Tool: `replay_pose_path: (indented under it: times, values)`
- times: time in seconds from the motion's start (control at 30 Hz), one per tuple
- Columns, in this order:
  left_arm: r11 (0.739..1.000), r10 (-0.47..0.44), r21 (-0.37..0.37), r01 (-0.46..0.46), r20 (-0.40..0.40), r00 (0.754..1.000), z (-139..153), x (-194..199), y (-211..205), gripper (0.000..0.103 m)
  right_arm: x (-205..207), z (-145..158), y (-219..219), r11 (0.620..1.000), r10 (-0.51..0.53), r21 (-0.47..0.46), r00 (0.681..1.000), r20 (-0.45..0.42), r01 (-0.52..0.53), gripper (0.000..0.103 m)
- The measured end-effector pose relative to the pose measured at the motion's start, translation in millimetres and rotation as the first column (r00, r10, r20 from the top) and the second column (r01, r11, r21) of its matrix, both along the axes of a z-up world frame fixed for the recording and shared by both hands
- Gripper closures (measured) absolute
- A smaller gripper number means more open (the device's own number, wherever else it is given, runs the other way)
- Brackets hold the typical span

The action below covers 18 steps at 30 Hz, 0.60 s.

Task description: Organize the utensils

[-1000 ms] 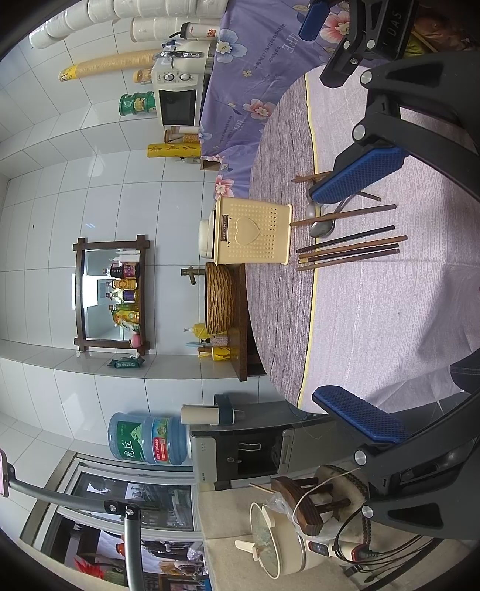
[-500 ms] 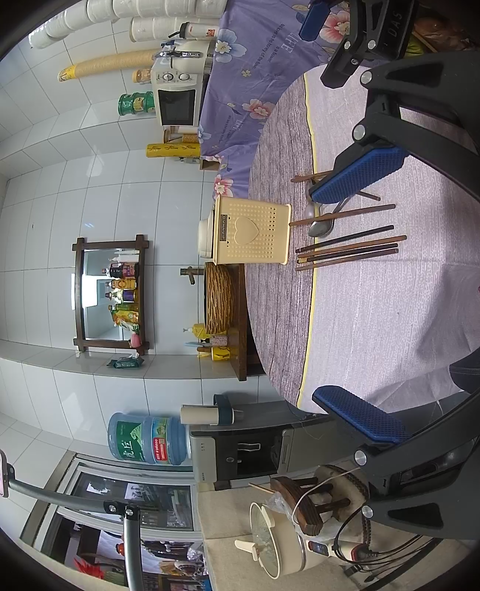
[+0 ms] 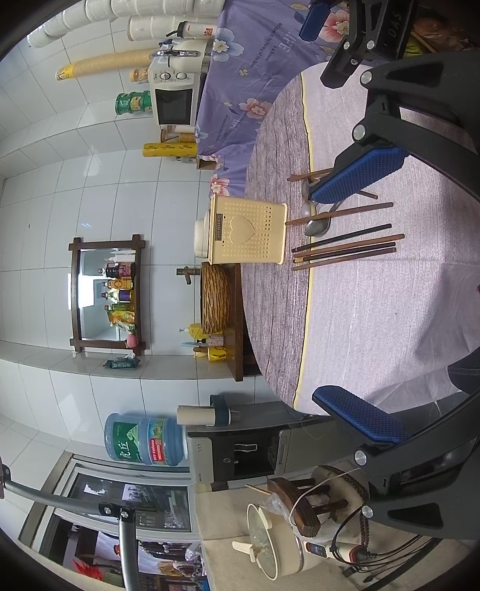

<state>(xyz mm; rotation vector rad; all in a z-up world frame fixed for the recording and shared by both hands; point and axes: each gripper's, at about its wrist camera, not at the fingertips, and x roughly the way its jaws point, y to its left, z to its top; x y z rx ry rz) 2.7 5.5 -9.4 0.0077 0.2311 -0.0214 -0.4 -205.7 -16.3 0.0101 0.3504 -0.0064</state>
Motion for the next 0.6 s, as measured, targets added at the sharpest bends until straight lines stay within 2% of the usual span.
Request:
replay_pose_path:
  times: [0.17, 0.3, 0.47, 0.6]
  values:
    - [1.000, 0.006, 0.003, -0.006, -0.022, 1.000, -2, 9, -2, 0.005, 10, -3, -5, 1.000, -0.016, -0.001, 1.000, -0.021, 0.016, 0.006]
    - [1.000, 0.015, 0.023, -0.013, -0.093, 0.996, -9, 28, 0, 0.005, 30, -12, -12, 0.999, -0.043, -0.011, 0.995, -0.092, 0.042, 0.006]
    - [0.999, 0.018, 0.042, -0.007, -0.256, 0.966, -20, 73, 11, 0.005, 66, -22, -28, 0.996, -0.088, -0.004, 0.976, -0.200, 0.089, 0.006]
    - [1.000, -0.021, 0.003, 0.024, -0.355, 0.934, -21, 110, 26, 0.010, 101, -26, -40, 0.995, -0.062, 0.053, 0.957, -0.284, 0.080, 0.006]
